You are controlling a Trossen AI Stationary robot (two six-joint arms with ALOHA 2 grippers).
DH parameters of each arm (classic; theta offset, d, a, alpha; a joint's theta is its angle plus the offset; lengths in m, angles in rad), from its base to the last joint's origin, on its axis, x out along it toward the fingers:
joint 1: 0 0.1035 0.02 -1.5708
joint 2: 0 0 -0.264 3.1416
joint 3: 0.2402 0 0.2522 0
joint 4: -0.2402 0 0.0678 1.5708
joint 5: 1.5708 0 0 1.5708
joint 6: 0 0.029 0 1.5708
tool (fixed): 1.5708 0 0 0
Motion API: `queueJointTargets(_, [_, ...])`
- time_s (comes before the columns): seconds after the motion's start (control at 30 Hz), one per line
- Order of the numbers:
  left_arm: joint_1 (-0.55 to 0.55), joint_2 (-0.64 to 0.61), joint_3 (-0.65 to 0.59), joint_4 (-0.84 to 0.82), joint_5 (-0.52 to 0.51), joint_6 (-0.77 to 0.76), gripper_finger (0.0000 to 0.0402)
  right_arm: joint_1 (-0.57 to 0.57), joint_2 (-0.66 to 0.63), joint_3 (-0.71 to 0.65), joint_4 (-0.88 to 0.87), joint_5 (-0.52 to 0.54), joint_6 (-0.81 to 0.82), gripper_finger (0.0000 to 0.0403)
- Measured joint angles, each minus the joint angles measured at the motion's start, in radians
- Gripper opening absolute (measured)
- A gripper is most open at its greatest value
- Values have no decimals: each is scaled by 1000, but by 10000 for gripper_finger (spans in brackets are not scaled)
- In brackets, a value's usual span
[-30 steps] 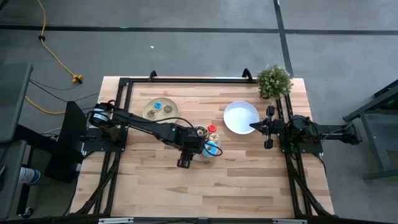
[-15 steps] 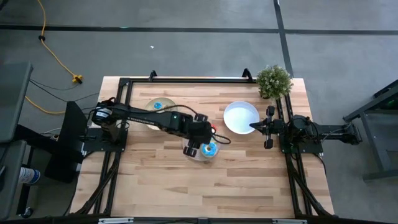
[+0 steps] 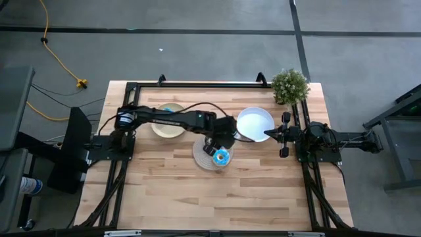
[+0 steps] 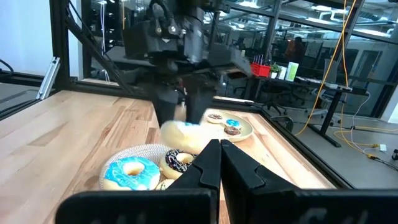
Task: Pick & Place donuts
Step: Put the large white donut on the white plate
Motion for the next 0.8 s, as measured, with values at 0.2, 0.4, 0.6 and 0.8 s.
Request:
queueJointTargets(0.2, [59,118,124,26,25,64,181,0,0,0,0,0,0,0])
queueJointTargets(0.4, [118,202,192,94,99,62,181,0,0,0,0,0,0,0])
queueJointTargets(0.6, [149,269,225,174,120,52,181,0,2,0,0,0,0,0])
queueJointTargets(0.8, [168,339,289,193,148,-23,181,0,2,0,0,0,0,0])
